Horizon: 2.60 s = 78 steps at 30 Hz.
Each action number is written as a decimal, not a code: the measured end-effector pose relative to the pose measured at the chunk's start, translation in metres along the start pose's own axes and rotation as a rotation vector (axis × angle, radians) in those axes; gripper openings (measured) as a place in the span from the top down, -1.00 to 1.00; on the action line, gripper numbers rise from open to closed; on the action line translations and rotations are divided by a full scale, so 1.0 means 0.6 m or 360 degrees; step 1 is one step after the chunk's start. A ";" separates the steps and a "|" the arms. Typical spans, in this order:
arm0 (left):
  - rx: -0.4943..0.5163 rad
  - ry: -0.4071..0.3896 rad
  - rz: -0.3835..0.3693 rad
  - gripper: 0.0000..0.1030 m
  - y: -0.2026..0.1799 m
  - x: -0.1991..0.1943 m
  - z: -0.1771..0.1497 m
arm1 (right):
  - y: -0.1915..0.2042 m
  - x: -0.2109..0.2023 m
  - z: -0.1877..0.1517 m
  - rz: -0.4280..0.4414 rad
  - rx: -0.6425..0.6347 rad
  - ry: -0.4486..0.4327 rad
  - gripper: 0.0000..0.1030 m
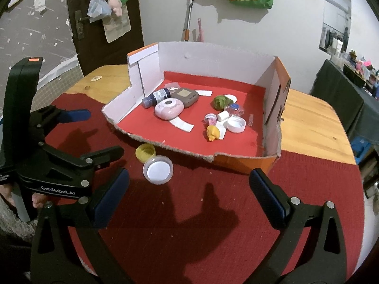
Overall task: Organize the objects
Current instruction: 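Withdraw both tools from the box toward the yellow cap and clear lid, then grasp the yellow cap with the left tool while the right grasps the clear round lid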
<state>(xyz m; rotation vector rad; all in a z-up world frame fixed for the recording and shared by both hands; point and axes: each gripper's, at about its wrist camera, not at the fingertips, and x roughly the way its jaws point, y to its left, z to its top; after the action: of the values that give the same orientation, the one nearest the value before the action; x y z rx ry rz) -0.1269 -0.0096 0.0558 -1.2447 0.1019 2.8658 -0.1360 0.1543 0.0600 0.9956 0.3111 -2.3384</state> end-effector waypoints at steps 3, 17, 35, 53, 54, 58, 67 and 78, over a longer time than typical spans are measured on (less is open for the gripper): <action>-0.0004 0.0015 -0.0004 -0.99 0.001 0.002 -0.010 | 0.004 0.007 -0.007 -0.0002 -0.0008 0.0028 -1.00; -0.0021 0.0066 0.0013 -0.99 0.037 0.018 -0.043 | 0.021 0.100 -0.016 0.0009 0.0027 0.0210 -1.00; -0.0001 0.0114 -0.0022 -0.99 0.027 0.039 -0.038 | -0.035 0.110 -0.039 -0.0203 0.0186 0.0221 -1.00; 0.0092 0.0189 -0.0133 -0.45 -0.023 0.077 -0.012 | -0.006 0.117 -0.022 0.0074 -0.0056 0.0196 -0.22; 0.0091 0.0197 -0.0154 -0.40 -0.024 0.079 -0.012 | -0.002 0.119 -0.020 0.0081 -0.0072 0.0193 -0.19; 0.0099 0.0203 -0.0223 -0.23 -0.026 0.082 -0.009 | 0.005 0.124 -0.017 0.0118 -0.0112 0.0184 -0.11; 0.0147 0.0187 -0.0286 -0.01 -0.039 0.086 -0.003 | 0.011 0.125 -0.019 0.0227 -0.0141 0.0149 0.28; 0.0143 0.0158 -0.0316 0.40 -0.046 0.082 -0.009 | -0.002 0.116 -0.024 0.0213 -0.0054 0.0152 0.29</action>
<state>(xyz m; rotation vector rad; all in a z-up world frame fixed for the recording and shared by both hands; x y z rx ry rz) -0.1556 0.0169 0.0150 -1.3005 0.1009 2.6031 -0.1674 0.1326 0.0000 1.0800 0.3104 -2.1631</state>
